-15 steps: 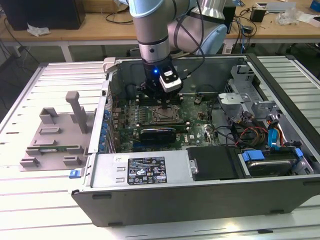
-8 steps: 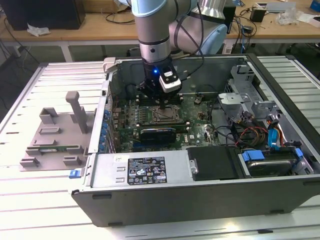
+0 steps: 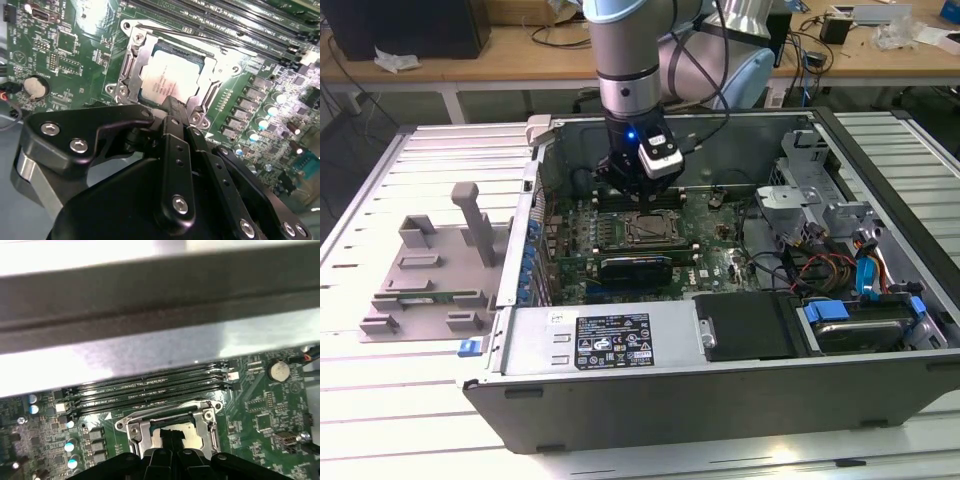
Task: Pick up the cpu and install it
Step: 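Install the first cpu locking lever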
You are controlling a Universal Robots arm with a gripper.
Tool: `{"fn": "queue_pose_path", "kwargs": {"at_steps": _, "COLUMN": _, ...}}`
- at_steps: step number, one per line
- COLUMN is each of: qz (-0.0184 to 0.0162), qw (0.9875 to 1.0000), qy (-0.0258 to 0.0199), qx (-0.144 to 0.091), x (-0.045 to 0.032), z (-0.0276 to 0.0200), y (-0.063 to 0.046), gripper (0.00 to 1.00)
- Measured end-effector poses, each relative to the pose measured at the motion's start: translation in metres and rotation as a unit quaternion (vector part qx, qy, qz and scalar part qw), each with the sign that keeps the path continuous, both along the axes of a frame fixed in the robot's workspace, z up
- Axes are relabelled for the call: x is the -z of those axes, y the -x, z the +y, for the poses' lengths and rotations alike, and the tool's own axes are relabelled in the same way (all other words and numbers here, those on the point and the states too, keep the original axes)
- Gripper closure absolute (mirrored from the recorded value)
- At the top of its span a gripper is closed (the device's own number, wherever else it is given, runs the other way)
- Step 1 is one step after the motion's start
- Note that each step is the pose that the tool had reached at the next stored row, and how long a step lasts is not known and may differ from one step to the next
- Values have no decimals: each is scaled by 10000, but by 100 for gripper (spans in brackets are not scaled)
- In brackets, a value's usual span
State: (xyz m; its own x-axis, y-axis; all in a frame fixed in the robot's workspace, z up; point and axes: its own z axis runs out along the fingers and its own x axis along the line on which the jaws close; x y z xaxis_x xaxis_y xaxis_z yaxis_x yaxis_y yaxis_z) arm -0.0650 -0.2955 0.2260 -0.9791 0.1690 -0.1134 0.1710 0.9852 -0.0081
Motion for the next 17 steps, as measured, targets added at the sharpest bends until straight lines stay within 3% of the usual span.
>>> {"fn": "queue_pose_path", "kwargs": {"at_steps": 3, "qz": 10, "qw": 10000, "qy": -1, "qx": -2, "x": -18, "z": 0, "y": -7, "gripper": 89}}
{"fn": "queue_pose_path", "kwargs": {"at_steps": 5, "qz": 96, "qw": 10000, "qy": 0, "qx": -9, "x": -16, "z": 0, "y": -34, "gripper": 89}}
{"fn": "queue_pose_path", "kwargs": {"at_steps": 6, "qz": 112, "qw": 9999, "qy": 0, "qx": -44, "x": -15, "z": -1, "y": -42, "gripper": 89}}
{"fn": "queue_pose_path", "kwargs": {"at_steps": 14, "qz": 157, "qw": 9988, "qy": 5, "qx": -468, "x": 0, "z": -2, "y": -59, "gripper": 89}}
{"fn": "queue_pose_path", "kwargs": {"at_steps": 17, "qz": 177, "qw": 9985, "qy": 4, "qx": -514, "x": 8, "z": -38, "y": -59, "gripper": 89}}
